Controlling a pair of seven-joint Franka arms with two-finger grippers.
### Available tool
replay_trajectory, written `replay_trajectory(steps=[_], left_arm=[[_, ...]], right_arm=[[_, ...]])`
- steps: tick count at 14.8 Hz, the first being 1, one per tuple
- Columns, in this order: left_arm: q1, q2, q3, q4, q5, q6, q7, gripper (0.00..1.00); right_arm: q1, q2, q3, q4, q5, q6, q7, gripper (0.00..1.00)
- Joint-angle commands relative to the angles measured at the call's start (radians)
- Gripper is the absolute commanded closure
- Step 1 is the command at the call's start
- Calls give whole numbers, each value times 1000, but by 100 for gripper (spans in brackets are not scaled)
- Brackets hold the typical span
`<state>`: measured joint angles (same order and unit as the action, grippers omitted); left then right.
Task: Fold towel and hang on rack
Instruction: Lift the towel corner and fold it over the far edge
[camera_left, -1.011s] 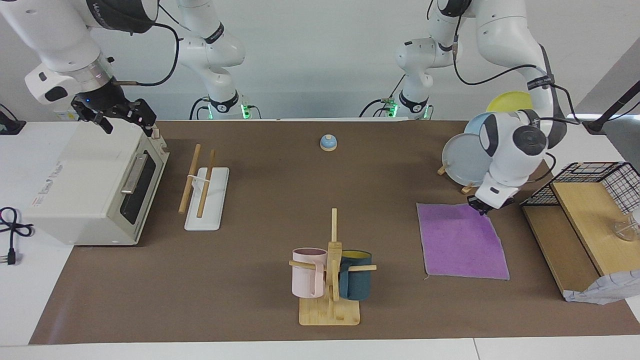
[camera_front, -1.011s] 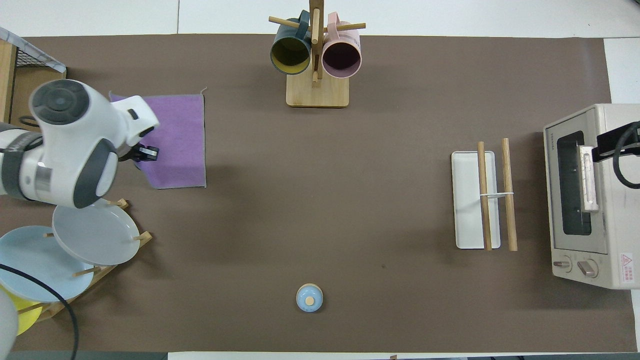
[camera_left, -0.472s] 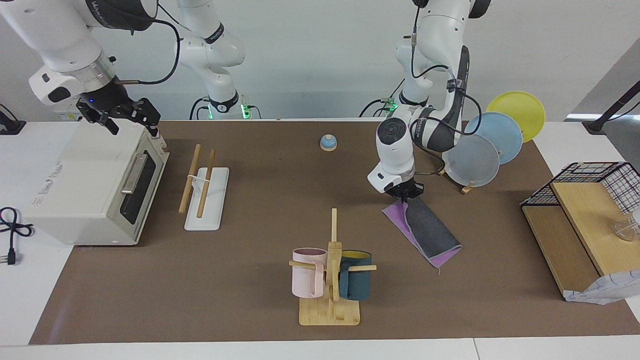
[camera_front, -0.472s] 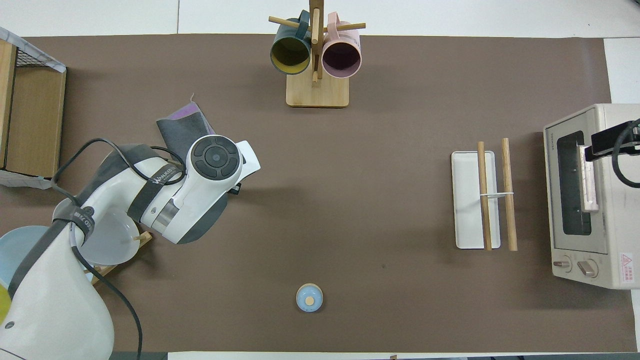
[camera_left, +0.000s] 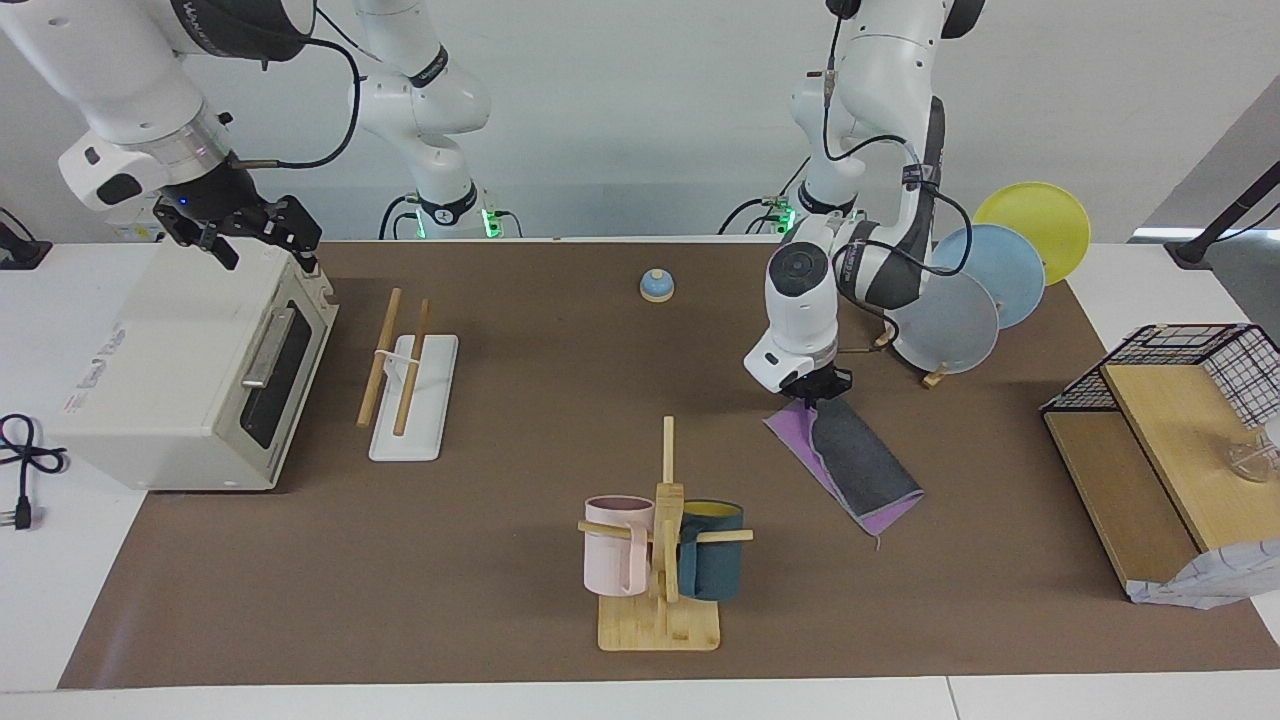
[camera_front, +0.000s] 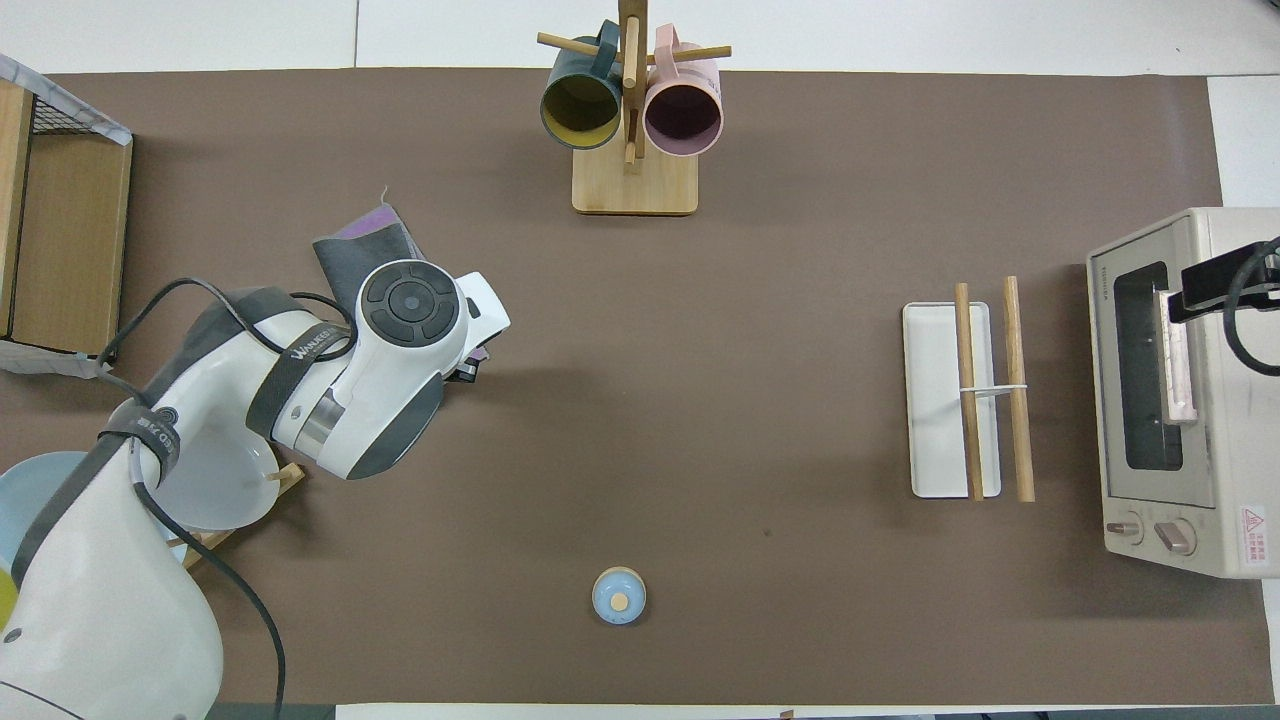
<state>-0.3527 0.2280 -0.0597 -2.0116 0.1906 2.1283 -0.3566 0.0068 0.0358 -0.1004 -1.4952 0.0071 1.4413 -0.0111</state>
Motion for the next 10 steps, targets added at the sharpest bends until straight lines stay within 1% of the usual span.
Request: replay_trajectory(steps=[1, 2, 4, 6, 7, 9, 10], left_arm=[[90, -39, -3, 40, -113, -51, 65, 0], [124, -41, -3, 45, -164, -47, 109, 0], [205, -48, -3, 19, -259, -10, 209, 0], [256, -71, -3, -63, -359, 76, 263, 0], [261, -88, -3, -114, -409, 135, 268, 0], [261, -102, -3, -206, -559, 252, 268, 0], [259, -104, -3, -234, -627, 286, 271, 0]], right_arm=[[-8, -20, 5, -30, 14, -1, -26, 0], [-8, -23, 5, -33, 13, -1, -26, 0], [-8, -30, 5, -46, 13, -2, -27, 0], [-7, -34, 5, -50, 13, -2, -24, 0], [-5, -34, 8, -48, 11, -2, -24, 0], [-4, -34, 11, -48, 11, -4, -27, 0], [-4, -34, 11, -48, 11, -9, -27, 0]])
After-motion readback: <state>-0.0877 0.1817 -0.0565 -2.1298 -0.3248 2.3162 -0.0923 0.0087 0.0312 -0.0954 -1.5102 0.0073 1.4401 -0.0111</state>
